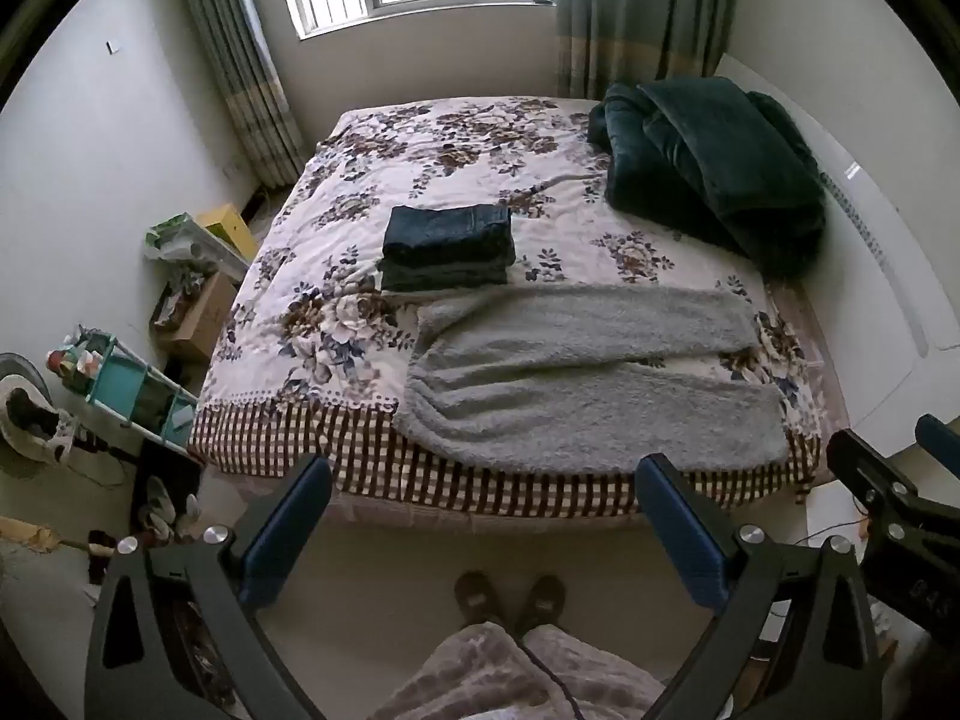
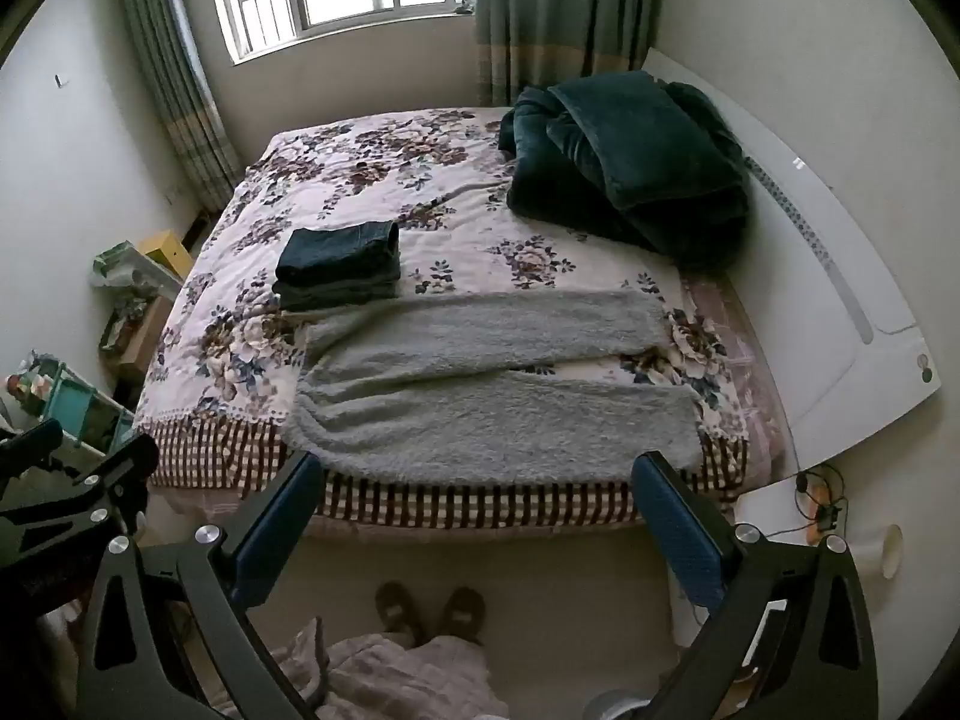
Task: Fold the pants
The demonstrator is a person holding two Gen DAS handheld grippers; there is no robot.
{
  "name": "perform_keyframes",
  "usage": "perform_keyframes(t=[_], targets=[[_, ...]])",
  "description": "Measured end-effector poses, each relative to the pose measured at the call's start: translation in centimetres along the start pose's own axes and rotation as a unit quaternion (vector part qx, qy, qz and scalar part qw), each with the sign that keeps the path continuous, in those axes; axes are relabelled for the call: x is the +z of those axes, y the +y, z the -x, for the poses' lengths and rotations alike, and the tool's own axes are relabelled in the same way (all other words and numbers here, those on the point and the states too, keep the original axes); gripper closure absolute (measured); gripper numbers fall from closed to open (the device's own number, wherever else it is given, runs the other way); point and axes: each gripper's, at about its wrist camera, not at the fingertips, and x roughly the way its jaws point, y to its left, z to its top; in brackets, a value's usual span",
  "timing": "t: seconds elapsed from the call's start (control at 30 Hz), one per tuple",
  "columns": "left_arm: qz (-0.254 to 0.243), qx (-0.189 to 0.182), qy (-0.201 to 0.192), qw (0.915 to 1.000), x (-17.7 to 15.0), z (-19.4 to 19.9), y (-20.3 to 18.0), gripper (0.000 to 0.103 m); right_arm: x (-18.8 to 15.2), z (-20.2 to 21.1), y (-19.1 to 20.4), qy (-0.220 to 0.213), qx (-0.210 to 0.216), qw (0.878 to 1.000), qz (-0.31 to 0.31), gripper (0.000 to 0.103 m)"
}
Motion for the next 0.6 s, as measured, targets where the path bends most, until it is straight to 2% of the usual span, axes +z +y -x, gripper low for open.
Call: perform_keyframes(t=[0.6], targets=[[0.009, -0.002, -0.007, 0.9999, -0.1, 0.3, 0.6, 0.0, 0.2, -0.5, 0.7, 0.007, 0.006, 1.0, 0.011, 0.0]])
